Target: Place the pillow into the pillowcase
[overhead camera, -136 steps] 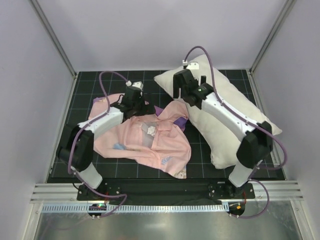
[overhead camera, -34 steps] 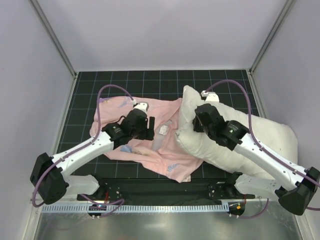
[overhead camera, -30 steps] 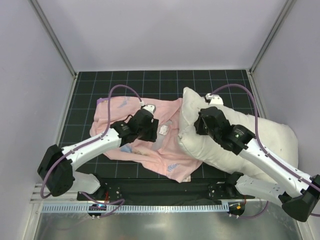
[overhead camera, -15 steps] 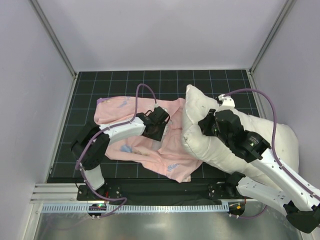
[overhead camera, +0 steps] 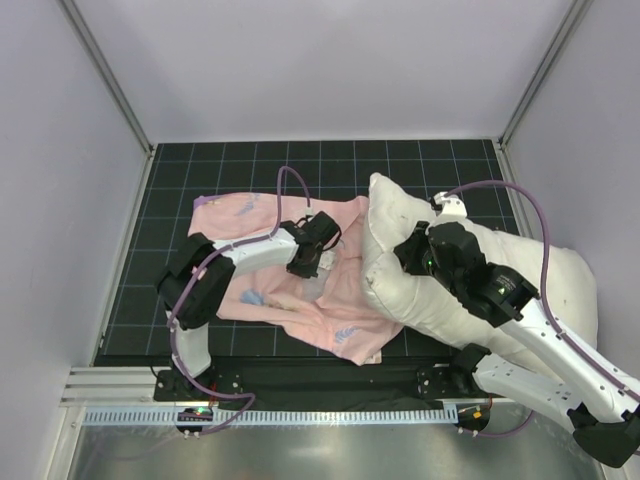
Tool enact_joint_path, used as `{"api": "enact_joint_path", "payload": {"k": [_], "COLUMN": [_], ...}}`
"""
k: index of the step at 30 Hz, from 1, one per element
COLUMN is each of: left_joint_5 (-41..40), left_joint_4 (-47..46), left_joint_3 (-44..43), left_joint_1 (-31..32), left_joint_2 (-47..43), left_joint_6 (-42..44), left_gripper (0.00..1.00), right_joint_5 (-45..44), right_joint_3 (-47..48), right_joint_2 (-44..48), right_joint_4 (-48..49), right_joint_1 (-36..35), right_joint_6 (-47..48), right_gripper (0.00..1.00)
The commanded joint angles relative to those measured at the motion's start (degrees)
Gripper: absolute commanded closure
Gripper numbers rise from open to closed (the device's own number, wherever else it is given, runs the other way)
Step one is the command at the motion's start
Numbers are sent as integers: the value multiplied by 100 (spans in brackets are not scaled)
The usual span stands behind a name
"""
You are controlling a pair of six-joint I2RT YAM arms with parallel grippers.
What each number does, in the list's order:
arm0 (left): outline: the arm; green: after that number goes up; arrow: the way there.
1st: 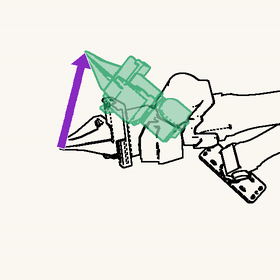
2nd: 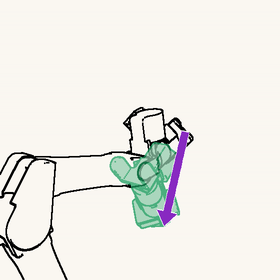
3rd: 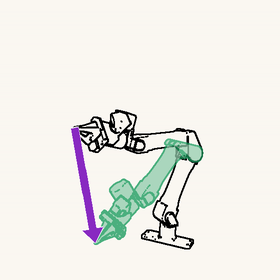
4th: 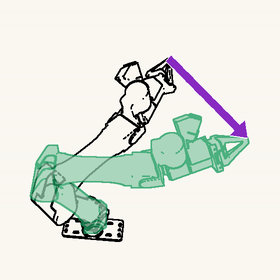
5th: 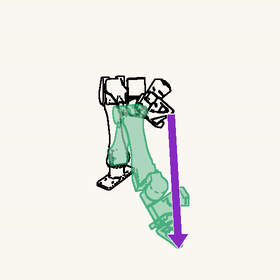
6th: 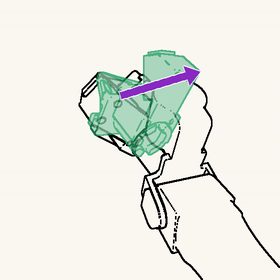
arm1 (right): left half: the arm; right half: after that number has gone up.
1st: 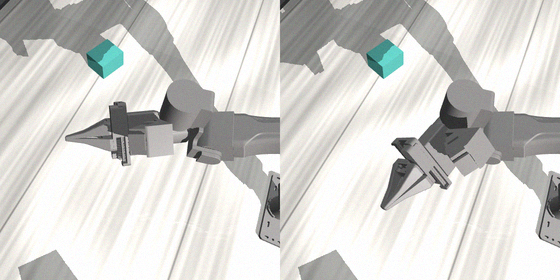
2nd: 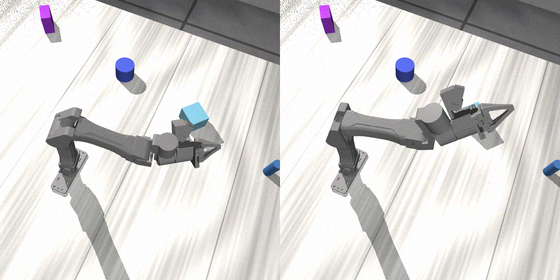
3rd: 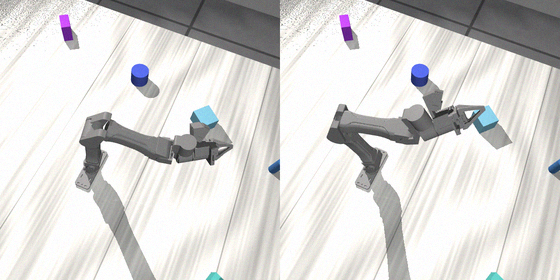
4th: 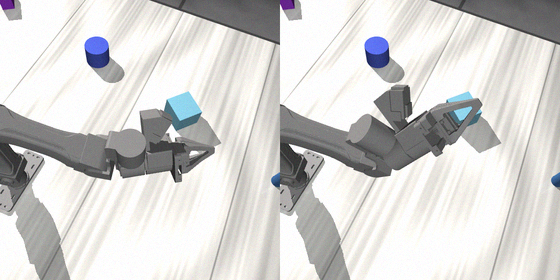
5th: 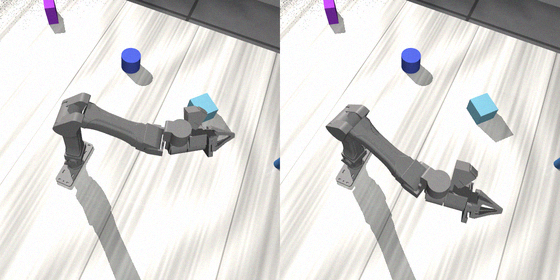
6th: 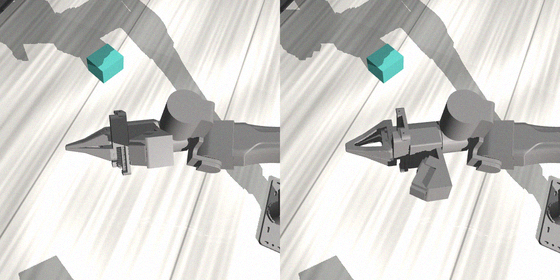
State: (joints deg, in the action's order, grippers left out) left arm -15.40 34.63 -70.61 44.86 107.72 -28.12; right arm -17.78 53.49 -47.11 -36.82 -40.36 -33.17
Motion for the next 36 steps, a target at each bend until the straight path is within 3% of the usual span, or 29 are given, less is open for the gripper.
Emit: {"api": "enact_joint_path", "payload": {"k": [1,10,14,15,21,32,36], "left_joint_5": [-86,511,976,1117,1206,961,951], "left_joint_4": [290,404,343,325,219,228,281], "left_joint_3": [-102,-146,-129,-111,38,135,223], "left_joint_1": [-48,-109,-276,-337,-390,-434,-434], "left_joint_2": [-127,-1235,-1657,-1710,-2149,-2598,-2686], "left_joint_6": [-62,-62,-123,-158,-334,-484,-501], "left_gripper": [100,100,100,100,100,100,100], "right_joint_5": [-95,651,1679,2282,4139,4652,4371], "right_joint_3": [-23,-120,-50,11,-154,-858,-623], "right_joint_2": [124,167,229,220,44,-781,-1324], "right_joint_4": [157,455,544,527,535,991,1124], "right_joint_1": [54,54,54,63,-24,-358,-359], "right_joint_6": [-6,345,662,767,917,663,793], "right_gripper": [96,96,96,96,96,96,96]}}
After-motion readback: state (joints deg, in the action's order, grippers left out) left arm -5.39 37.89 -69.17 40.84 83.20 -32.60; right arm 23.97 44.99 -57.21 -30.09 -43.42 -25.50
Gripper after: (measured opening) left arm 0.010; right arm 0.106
